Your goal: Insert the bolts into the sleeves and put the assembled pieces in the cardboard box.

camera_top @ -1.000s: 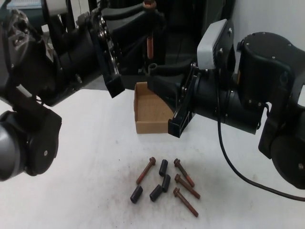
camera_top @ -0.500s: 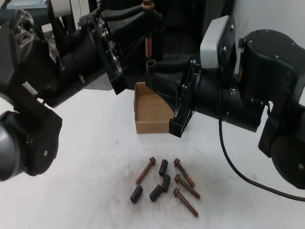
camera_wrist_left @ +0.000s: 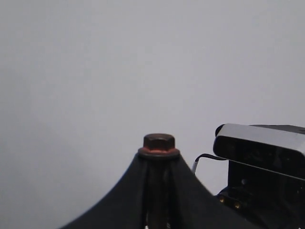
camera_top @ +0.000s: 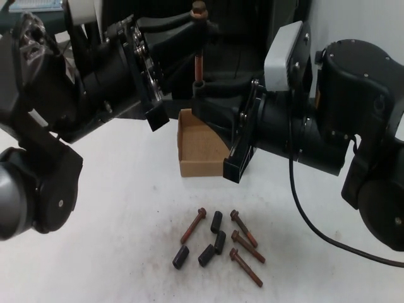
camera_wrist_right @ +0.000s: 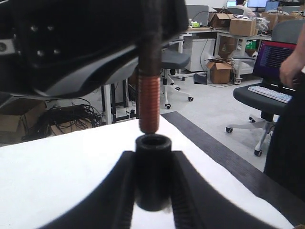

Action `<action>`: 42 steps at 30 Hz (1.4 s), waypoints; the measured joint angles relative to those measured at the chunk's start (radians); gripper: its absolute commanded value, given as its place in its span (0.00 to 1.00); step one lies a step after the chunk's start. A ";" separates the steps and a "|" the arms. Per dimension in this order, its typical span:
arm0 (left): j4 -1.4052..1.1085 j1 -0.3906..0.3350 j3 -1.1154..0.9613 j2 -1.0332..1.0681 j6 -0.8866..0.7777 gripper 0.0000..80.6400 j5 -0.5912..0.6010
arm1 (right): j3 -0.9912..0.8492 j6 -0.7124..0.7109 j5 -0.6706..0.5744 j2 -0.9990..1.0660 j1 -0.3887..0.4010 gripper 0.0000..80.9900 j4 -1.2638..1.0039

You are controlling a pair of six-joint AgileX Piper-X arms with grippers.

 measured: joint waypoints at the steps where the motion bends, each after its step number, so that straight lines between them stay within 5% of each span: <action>1: 0.000 0.000 0.000 0.000 0.000 0.00 0.000 | 0.000 0.000 0.000 0.000 0.000 0.01 0.000; 26: 0.009 0.000 0.035 0.000 0.006 0.01 0.000 | 0.002 0.000 -0.002 0.000 0.002 0.01 -0.039; 29: 0.011 0.000 0.035 0.000 0.006 0.11 0.000 | 0.002 0.000 -0.002 0.000 0.002 0.01 -0.046; 35: 0.022 0.000 0.035 0.000 -0.035 0.46 -0.021 | 0.002 0.000 -0.002 0.000 -0.020 0.01 -0.051; 42: 0.023 0.000 0.036 0.000 -0.057 0.49 -0.066 | 0.002 0.000 -0.005 0.000 -0.039 0.01 -0.053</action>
